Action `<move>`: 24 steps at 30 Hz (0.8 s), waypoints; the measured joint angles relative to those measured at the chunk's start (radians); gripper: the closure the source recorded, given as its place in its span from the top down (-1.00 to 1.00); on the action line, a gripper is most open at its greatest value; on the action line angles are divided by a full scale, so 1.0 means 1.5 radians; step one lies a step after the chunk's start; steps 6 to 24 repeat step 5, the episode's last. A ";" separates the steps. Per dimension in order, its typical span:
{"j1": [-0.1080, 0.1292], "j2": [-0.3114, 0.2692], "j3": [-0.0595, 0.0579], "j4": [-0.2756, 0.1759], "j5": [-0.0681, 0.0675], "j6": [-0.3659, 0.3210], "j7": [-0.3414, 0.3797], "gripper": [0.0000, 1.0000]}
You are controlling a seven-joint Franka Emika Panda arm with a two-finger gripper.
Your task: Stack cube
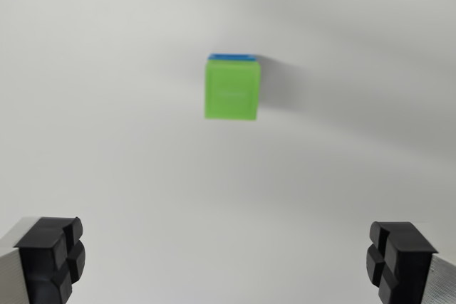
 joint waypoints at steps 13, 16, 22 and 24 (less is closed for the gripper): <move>0.000 0.000 0.000 0.000 0.000 0.000 0.000 1.00; 0.000 0.000 0.000 0.000 0.000 0.000 0.000 1.00; 0.000 0.000 0.000 0.000 0.000 0.000 0.000 1.00; 0.000 0.000 0.000 0.000 0.000 0.000 0.000 1.00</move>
